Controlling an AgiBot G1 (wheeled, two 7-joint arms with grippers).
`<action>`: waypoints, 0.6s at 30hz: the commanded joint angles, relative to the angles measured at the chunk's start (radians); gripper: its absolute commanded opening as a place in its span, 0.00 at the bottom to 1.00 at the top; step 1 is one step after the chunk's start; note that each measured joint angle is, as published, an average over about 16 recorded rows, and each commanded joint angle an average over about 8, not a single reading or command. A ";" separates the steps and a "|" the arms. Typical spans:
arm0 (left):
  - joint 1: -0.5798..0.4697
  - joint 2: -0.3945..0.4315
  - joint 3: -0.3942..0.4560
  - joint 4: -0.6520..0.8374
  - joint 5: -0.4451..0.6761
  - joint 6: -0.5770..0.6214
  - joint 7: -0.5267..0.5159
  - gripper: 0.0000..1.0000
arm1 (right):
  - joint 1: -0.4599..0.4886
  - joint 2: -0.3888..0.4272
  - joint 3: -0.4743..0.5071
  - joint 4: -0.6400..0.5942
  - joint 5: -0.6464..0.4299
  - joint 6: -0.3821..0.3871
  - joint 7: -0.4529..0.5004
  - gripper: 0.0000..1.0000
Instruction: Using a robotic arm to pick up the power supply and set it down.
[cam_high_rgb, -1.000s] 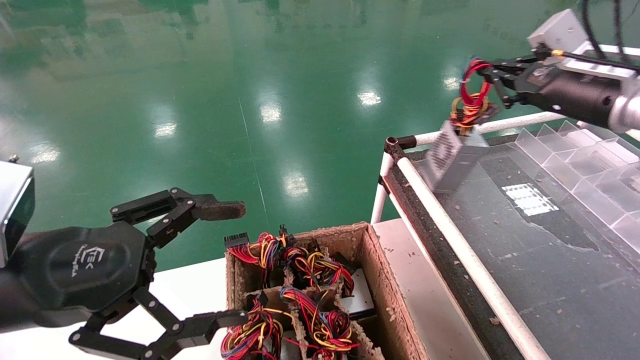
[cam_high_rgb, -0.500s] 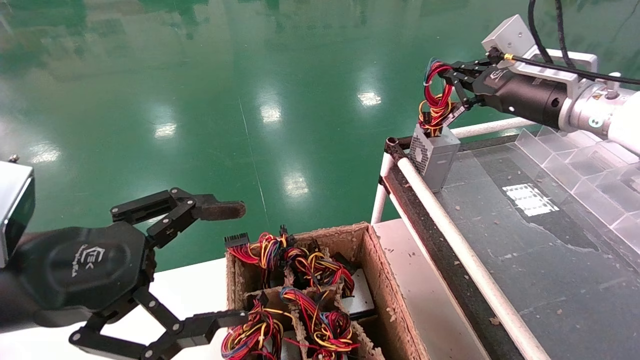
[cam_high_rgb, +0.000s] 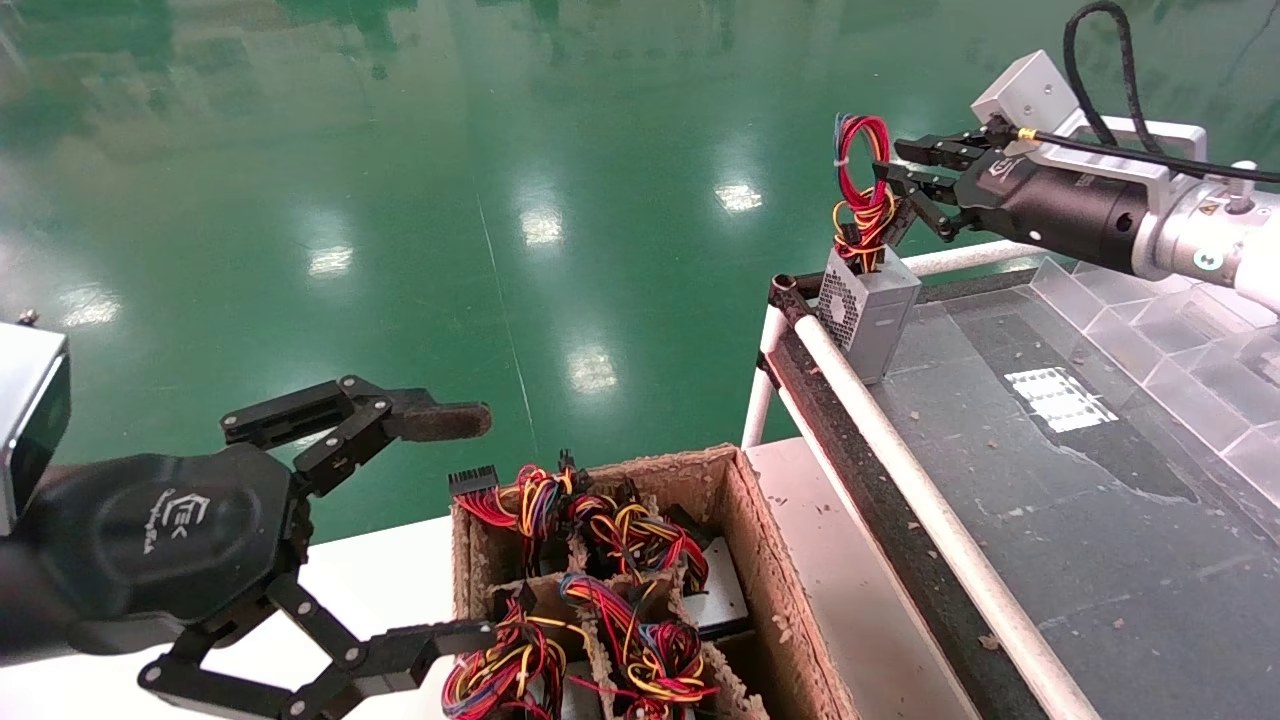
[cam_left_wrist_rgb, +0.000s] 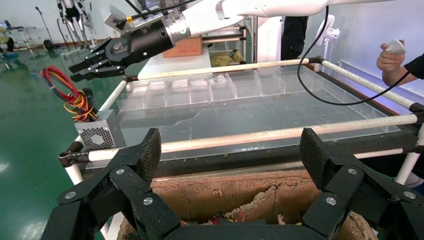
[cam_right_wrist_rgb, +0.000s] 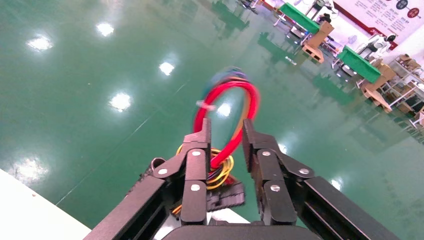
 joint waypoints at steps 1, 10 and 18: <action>0.000 0.000 0.000 0.000 0.000 0.000 0.000 1.00 | 0.000 0.003 -0.001 -0.001 -0.002 -0.001 0.000 1.00; 0.000 0.000 0.000 0.000 0.000 0.000 0.000 1.00 | 0.018 0.036 0.018 0.005 0.025 -0.065 0.018 1.00; 0.000 0.000 0.000 0.000 0.000 0.000 0.000 1.00 | 0.022 0.076 0.090 0.014 0.132 -0.156 0.094 1.00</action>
